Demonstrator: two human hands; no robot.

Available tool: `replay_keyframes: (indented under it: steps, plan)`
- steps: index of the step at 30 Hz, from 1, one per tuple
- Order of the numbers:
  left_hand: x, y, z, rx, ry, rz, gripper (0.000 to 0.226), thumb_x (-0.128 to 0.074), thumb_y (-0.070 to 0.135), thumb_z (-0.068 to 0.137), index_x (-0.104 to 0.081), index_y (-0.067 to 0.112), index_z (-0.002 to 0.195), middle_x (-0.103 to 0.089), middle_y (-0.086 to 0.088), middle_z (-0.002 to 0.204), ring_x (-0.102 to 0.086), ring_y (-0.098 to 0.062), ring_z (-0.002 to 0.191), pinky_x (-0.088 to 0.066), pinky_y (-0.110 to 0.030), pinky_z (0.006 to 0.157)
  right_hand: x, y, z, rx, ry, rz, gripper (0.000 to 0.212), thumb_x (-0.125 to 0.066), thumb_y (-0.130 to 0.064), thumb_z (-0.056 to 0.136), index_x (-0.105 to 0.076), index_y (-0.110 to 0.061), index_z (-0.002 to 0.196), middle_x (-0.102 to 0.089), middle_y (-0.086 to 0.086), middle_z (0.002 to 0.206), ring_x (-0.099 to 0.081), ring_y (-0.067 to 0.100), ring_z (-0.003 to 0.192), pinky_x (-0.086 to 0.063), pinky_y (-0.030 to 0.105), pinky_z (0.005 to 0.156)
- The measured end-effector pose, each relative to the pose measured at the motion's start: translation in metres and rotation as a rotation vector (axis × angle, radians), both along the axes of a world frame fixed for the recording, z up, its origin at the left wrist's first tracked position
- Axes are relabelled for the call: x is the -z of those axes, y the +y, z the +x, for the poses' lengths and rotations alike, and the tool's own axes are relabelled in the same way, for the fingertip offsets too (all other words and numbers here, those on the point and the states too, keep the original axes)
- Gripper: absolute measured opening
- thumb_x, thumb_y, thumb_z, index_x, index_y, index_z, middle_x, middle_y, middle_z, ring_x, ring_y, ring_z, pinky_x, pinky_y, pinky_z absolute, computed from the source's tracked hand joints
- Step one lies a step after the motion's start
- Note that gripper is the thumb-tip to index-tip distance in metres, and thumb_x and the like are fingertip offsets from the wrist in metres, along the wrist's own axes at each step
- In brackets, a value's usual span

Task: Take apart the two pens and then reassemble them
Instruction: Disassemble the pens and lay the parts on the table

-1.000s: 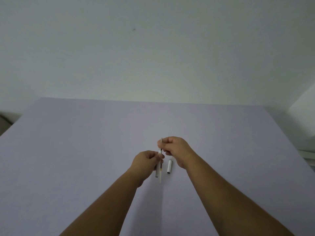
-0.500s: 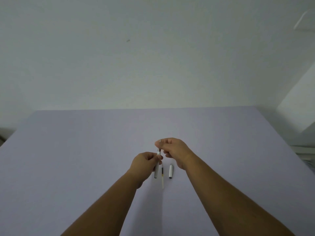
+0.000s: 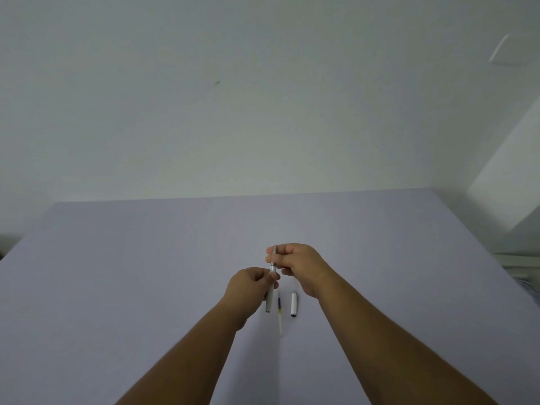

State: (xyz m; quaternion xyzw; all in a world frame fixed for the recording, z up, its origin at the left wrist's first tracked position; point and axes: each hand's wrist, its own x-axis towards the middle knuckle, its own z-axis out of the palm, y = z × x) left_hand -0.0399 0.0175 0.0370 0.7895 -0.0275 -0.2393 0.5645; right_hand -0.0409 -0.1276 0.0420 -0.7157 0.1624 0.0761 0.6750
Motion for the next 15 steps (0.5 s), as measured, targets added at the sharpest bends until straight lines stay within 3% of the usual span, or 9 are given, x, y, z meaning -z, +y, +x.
replay_keyframes:
  steps: [3, 6, 8, 12, 15]
  plan:
    - [0.0, 0.0, 0.002, 0.003, -0.001, -0.008, 0.019, -0.055, 0.027, 0.092, -0.071, 0.022, 0.083, -0.071, 0.002, 0.085, -0.065, -0.018, 0.083, -0.054, -0.027, 0.08, -0.001, 0.0, 0.0, 0.01, 0.023, -0.026, 0.014, -0.071, -0.032, 0.08, -0.069, -0.021, 0.088, -0.068, -0.004, 0.091, -0.059, 0.012, 0.085, -0.046, 0.022, 0.068]
    - [0.0, -0.004, 0.004, 0.014, -0.003, 0.001, 0.019, -0.055, 0.026, 0.092, -0.071, 0.022, 0.082, -0.071, 0.002, 0.084, -0.064, -0.017, 0.081, -0.054, -0.027, 0.08, -0.001, -0.003, 0.001, 0.03, 0.013, -0.038, 0.004, -0.07, -0.022, 0.081, -0.069, -0.023, 0.085, -0.069, -0.004, 0.089, -0.06, 0.014, 0.086, -0.046, 0.022, 0.068]
    - [-0.001, -0.005, 0.005, 0.008, 0.002, -0.007, 0.019, -0.055, 0.025, 0.092, -0.071, 0.021, 0.081, -0.07, 0.002, 0.082, -0.063, -0.016, 0.079, -0.054, -0.028, 0.08, -0.002, -0.006, 0.003, 0.003, 0.001, -0.005, 0.011, -0.063, -0.017, 0.086, -0.069, -0.026, 0.086, -0.071, -0.006, 0.091, -0.061, 0.012, 0.088, -0.046, 0.021, 0.068]
    - [-0.002, -0.007, 0.009, 0.012, -0.013, 0.007, 0.02, -0.055, 0.026, 0.093, -0.07, 0.022, 0.081, -0.071, 0.002, 0.083, -0.064, -0.016, 0.08, -0.054, -0.026, 0.077, -0.002, -0.005, 0.003, 0.015, 0.024, -0.049, 0.012, -0.07, -0.033, 0.081, -0.068, -0.022, 0.085, -0.068, -0.004, 0.09, -0.059, 0.013, 0.085, -0.047, 0.023, 0.068]
    - [-0.001, -0.013, 0.008, 0.036, -0.011, 0.022, 0.019, -0.054, 0.026, 0.093, -0.071, 0.021, 0.084, -0.07, 0.002, 0.083, -0.063, -0.016, 0.079, -0.053, -0.025, 0.077, -0.002, -0.01, 0.003, 0.025, 0.02, -0.054, 0.002, -0.068, -0.023, 0.083, -0.069, -0.022, 0.084, -0.069, -0.004, 0.087, -0.06, 0.015, 0.086, -0.046, 0.022, 0.067]
